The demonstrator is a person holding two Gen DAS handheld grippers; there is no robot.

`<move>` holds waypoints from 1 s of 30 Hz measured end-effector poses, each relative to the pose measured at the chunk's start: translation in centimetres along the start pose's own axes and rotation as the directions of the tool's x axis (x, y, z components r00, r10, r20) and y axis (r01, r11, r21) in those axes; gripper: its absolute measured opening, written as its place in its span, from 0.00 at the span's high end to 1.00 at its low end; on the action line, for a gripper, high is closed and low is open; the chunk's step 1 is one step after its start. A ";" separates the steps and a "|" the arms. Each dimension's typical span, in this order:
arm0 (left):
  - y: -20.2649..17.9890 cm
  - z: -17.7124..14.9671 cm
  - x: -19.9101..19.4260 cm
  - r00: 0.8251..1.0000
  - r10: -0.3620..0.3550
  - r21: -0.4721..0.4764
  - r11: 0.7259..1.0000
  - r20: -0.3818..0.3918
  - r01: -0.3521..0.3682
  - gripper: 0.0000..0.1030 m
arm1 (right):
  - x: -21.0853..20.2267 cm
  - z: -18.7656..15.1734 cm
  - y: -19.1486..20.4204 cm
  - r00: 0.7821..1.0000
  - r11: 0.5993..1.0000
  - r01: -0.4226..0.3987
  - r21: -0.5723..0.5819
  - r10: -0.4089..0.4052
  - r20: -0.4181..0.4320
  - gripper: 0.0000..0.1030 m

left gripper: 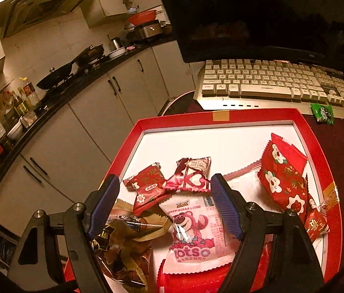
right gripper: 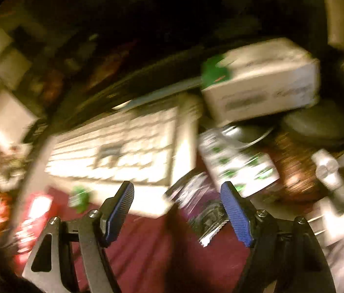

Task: Organize snacks
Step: 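Move the right gripper to the purple seaweed packet and grasp it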

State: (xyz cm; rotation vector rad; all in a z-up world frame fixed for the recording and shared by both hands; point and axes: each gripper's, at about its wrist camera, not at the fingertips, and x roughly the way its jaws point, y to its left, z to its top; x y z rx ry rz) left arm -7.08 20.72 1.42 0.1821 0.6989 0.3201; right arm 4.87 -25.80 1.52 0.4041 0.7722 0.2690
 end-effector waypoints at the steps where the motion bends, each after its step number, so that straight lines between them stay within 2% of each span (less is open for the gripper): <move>1: 0.2 0.0 0.0 1.000 -0.006 -0.014 1.000 -0.004 0.006 0.25 | -0.1 -0.3 0.7 0.995 0.995 -0.096 -0.013 0.096 -0.041 0.26; 4: 0.2 0.0 -0.8 0.998 -0.056 -0.065 0.996 -0.009 0.055 0.25 | -0.5 -0.7 2.7 0.975 0.975 -0.209 -0.073 0.201 -0.099 0.28; 6: -0.7 0.4 -2.0 0.998 -0.066 -0.049 0.997 0.021 0.067 0.25 | -1.2 -0.9 3.6 0.991 0.984 -0.131 -0.117 0.126 -0.048 0.27; 7: -1.3 0.6 -2.7 0.997 -0.070 -0.030 0.997 0.038 0.071 0.25 | -1.9 -1.0 3.6 0.999 0.990 -0.050 -0.132 0.051 0.004 0.26; 9: -3.1 1.2 -4.2 0.993 -0.090 0.014 0.996 0.074 0.089 0.25 | -2.3 -0.9 3.3 0.996 0.990 0.058 -0.125 -0.049 0.076 0.23; 11: -5.1 2.0 -5.2 0.986 -0.140 0.057 0.989 0.089 0.135 0.25 | -2.6 -0.9 2.8 0.980 0.983 0.155 -0.102 -0.140 0.145 0.19; 14: -8.5 3.2 -5.9 0.972 -0.223 0.112 0.970 0.070 0.214 0.25 | -1.2 -0.7 2.6 0.971 0.970 0.215 -0.112 -0.200 0.131 0.18; 18: -11.8 4.3 -6.2 0.959 -0.281 0.147 0.951 0.035 0.274 0.25 | 1.5 -1.1 2.8 0.974 0.962 0.226 -0.155 -0.224 0.026 0.19; 20: -12.9 4.9 -6.8 0.962 -0.270 0.172 0.951 0.052 0.257 0.25 | 1.2 -1.2 2.1 0.977 0.968 0.213 -0.134 -0.213 0.016 0.25; 21: -13.2 5.2 -7.0 0.964 -0.257 0.180 0.954 0.067 0.242 0.25 | 1.0 -1.2 1.8 0.974 0.967 0.224 -0.119 -0.224 0.019 0.37; 22: -13.5 5.5 -7.3 0.967 -0.241 0.183 0.957 0.080 0.223 0.25 | 1.1 -1.3 1.5 0.970 0.964 0.242 -0.115 -0.242 0.014 0.54; 23: -13.6 6.0 -7.5 0.970 -0.228 0.183 0.961 0.089 0.209 0.25 | 1.0 -1.2 1.1 0.963 0.957 0.270 -0.107 -0.270 0.009 0.60; 28: -16.1 7.7 -6.9 0.971 -0.229 0.223 0.952 0.068 0.209 0.25 | 0.8 -1.4 1.0 0.957 0.950 0.290 -0.119 -0.291 0.010 0.67; 30: -18.0 8.1 -5.9 0.979 -0.199 0.256 0.950 0.048 0.180 0.25 | 0.5 -1.5 1.3 0.982 0.979 0.185 -0.091 -0.187 -0.014 0.68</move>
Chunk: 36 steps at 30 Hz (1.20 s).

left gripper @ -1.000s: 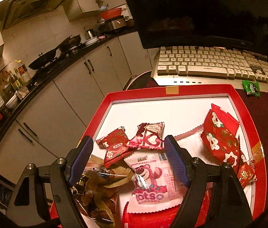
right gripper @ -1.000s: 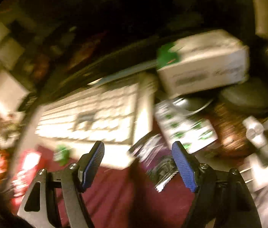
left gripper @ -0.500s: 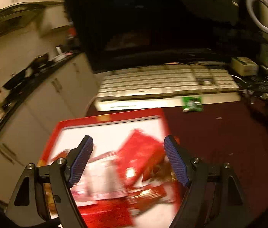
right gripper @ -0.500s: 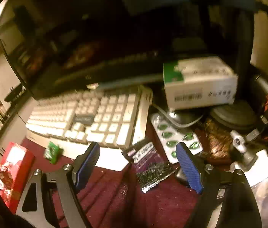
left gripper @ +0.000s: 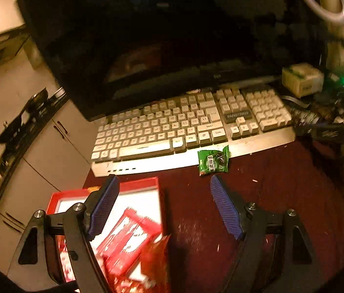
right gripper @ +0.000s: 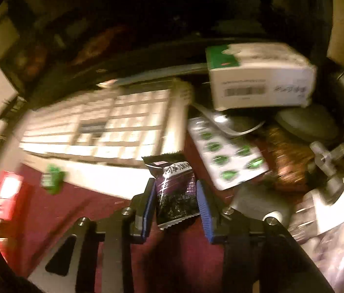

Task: Organize snacks
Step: 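Move the right gripper to the purple seaweed packet and grasp it, then grasp the green candy packet with the left gripper while the right holds the purple packet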

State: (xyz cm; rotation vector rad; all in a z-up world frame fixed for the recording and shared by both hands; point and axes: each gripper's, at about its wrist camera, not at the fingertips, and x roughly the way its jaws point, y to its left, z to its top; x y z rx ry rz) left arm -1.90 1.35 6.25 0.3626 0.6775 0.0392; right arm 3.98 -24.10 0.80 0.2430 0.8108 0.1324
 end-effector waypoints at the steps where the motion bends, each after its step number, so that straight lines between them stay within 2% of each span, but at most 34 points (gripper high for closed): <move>1: -0.7 0.4 0.7 1.000 0.007 0.013 1.000 -0.019 -0.006 0.25 | -0.3 0.0 0.1 0.998 0.998 -0.063 0.008 0.063 0.000 0.69; 4: -2.4 1.4 3.4 0.997 0.029 0.020 0.999 -0.072 -0.028 0.25 | -1.3 -0.1 1.5 0.981 0.981 -0.193 -0.030 0.194 0.012 0.69; 7: -3.2 1.6 5.6 0.990 0.075 0.009 0.997 -0.118 -0.075 0.25 | -1.0 -0.1 2.9 0.967 0.965 -0.256 -0.063 0.256 -0.013 0.69; 11: -3.1 1.4 7.5 0.981 0.092 -0.038 0.994 -0.169 -0.100 0.25 | 0.6 -0.7 4.6 0.976 0.970 -0.211 -0.119 0.203 -0.073 0.69; 14: -3.0 1.2 7.5 0.987 0.035 -0.082 0.995 -0.158 -0.048 0.25 | 1.4 -1.2 5.6 0.981 0.970 -0.183 -0.160 0.170 -0.092 0.68; 17: -3.6 1.4 7.0 0.992 0.004 -0.066 0.998 -0.127 -0.012 0.25 | 2.1 -1.5 6.2 0.986 0.968 -0.157 -0.195 0.143 -0.087 0.65; 21: -4.2 1.8 7.5 0.991 0.011 -0.046 0.999 -0.135 -0.017 0.25 | 2.0 -1.8 6.7 0.991 0.964 -0.125 -0.236 0.109 -0.077 0.64; 26: -4.7 1.9 9.5 0.980 -0.015 -0.060 0.998 -0.200 0.003 0.25 | 1.7 -2.0 6.7 0.991 0.962 -0.127 -0.240 0.111 -0.078 0.63; 28: -5.0 1.7 10.3 0.973 -0.048 -0.058 0.998 -0.228 0.035 0.25 | 1.9 -2.0 6.8 0.990 0.960 -0.133 -0.245 0.116 -0.081 0.58; 32: -4.8 1.8 10.6 0.971 -0.066 -0.081 0.996 -0.230 0.048 0.21 | 2.0 -1.9 7.3 0.990 0.953 -0.128 -0.275 0.108 -0.086 0.52; 36: -3.6 1.7 11.4 0.962 -0.140 -0.163 0.981 -0.236 0.103 0.21 | 2.0 -2.0 7.4 0.991 0.952 -0.126 -0.279 0.106 -0.086 0.51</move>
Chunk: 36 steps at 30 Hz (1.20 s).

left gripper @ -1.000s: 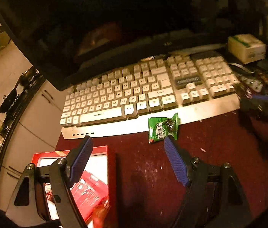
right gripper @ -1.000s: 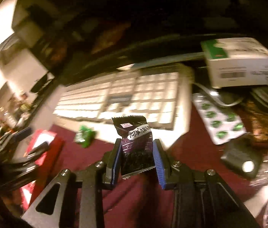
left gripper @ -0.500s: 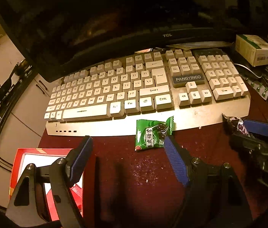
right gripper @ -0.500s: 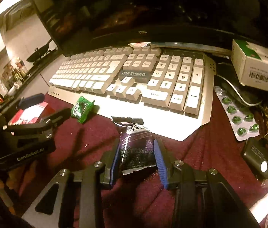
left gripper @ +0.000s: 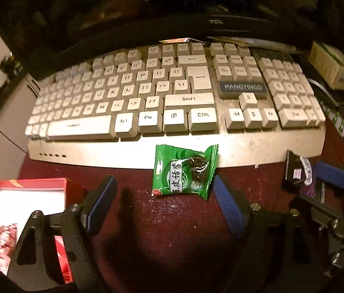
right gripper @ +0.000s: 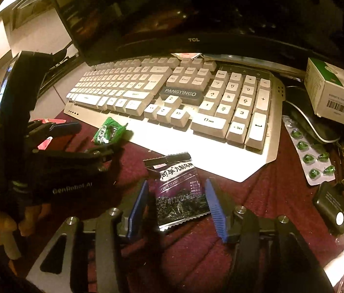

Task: Organize snacks
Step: 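Grasp the green candy packet with the left gripper while the right holds the purple packet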

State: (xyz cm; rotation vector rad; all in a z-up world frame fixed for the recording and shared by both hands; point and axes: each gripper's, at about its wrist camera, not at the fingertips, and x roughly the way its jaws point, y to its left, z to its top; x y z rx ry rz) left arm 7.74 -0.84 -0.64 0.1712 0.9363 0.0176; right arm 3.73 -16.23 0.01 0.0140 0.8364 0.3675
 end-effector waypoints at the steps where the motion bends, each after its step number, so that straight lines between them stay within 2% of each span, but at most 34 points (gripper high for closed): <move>1: 0.4 0.1 0.2 1.000 -0.023 -0.022 0.999 -0.005 0.023 0.21 | 0.0 0.0 0.0 1.000 1.000 0.001 -0.001 -0.001 0.000 0.51; 4: 1.7 0.3 1.0 0.994 -0.104 -0.096 0.990 -0.019 0.101 0.22 | 0.0 0.0 0.0 1.000 1.000 0.005 -0.005 -0.005 -0.001 0.51; 6: 1.7 0.3 1.0 0.995 -0.103 -0.076 0.992 -0.004 0.102 0.29 | 0.0 0.0 0.1 1.000 1.000 0.011 -0.010 -0.011 -0.002 0.51; 8: 1.2 0.2 0.8 0.993 -0.117 -0.049 0.992 0.008 0.117 0.46 | 0.1 0.0 0.2 1.000 1.000 0.016 -0.016 -0.016 -0.003 0.50; 10: 0.6 0.4 0.5 0.991 -0.132 -0.020 0.991 0.012 0.132 0.56 | 0.1 0.0 0.3 1.000 1.000 0.016 -0.015 -0.016 -0.003 0.50; 14: 0.2 0.6 0.5 0.990 -0.139 -0.015 0.990 0.016 0.139 0.59 | 0.0 -0.1 0.3 1.000 1.000 0.015 -0.019 -0.015 -0.002 0.51; 17: -0.1 0.5 0.4 0.989 -0.150 -0.002 0.989 0.014 0.150 0.61 | -0.1 0.0 0.2 1.000 1.000 0.012 -0.018 -0.012 0.001 0.54; 18: -0.1 0.2 0.1 0.988 -0.153 0.001 0.988 0.014 0.153 0.61 | -0.1 -0.1 0.3 1.000 1.000 0.009 -0.018 -0.009 0.000 0.59; 28: -2.1 -4.2 -3.4 0.973 -0.230 0.077 0.971 0.026 0.227 0.61 | -0.3 -0.5 1.1 1.000 0.998 -0.030 -0.060 0.029 -0.008 0.60; 36: -2.8 -6.8 -6.4 0.973 -0.213 0.152 0.968 0.087 0.198 0.61 | -0.3 -0.6 1.3 1.000 0.997 -0.012 -0.078 0.012 -0.008 0.60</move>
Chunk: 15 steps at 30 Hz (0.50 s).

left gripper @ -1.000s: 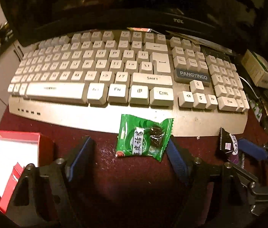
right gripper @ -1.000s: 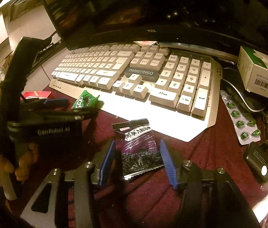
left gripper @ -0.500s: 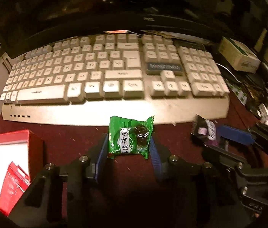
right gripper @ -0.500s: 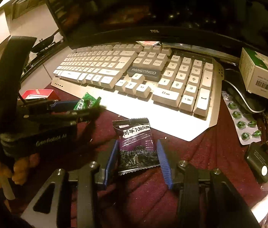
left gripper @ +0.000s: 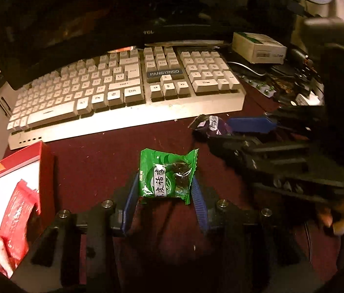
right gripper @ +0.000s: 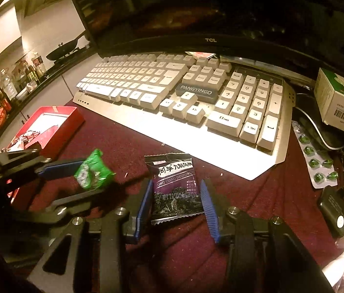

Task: Organize snacks
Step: 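Grasp the green candy packet with the left gripper while the right holds the purple packet, then carry both packets over the white tray and open both grippers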

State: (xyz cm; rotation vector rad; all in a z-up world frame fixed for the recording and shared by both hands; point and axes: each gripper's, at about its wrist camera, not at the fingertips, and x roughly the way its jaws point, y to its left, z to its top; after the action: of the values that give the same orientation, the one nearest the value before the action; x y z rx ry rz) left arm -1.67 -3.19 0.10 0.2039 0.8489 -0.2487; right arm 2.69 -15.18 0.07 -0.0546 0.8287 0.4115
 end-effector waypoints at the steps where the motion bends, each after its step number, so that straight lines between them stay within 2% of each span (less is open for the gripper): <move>1: 0.0 -0.4 -0.4 1.000 0.001 0.001 1.000 0.006 -0.001 0.61 | 0.0 0.0 0.0 1.000 1.000 0.004 -0.001 -0.004 -0.001 0.60; 7: 0.4 -2.6 -2.0 1.000 -0.026 0.018 1.000 -0.003 0.026 0.61 | 0.3 -0.1 1.1 0.996 0.995 0.090 -0.045 -0.091 -0.015 0.61; 9: 0.5 -3.4 -2.8 1.000 -0.029 0.026 0.999 0.000 0.029 0.61 | 0.5 -0.2 1.7 0.989 0.987 0.144 -0.066 -0.146 -0.019 0.61; 15: 1.3 -5.8 -4.6 0.999 -0.042 0.028 0.999 0.011 0.042 0.61 | 0.2 -0.7 3.2 0.962 0.964 0.267 -0.006 -0.267 -0.055 0.61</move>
State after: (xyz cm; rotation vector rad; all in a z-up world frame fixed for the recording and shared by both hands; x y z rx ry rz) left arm -8.38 0.29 -0.05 0.2105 0.8389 -0.3012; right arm 1.15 -12.35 -0.17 -0.1757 0.8629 0.1556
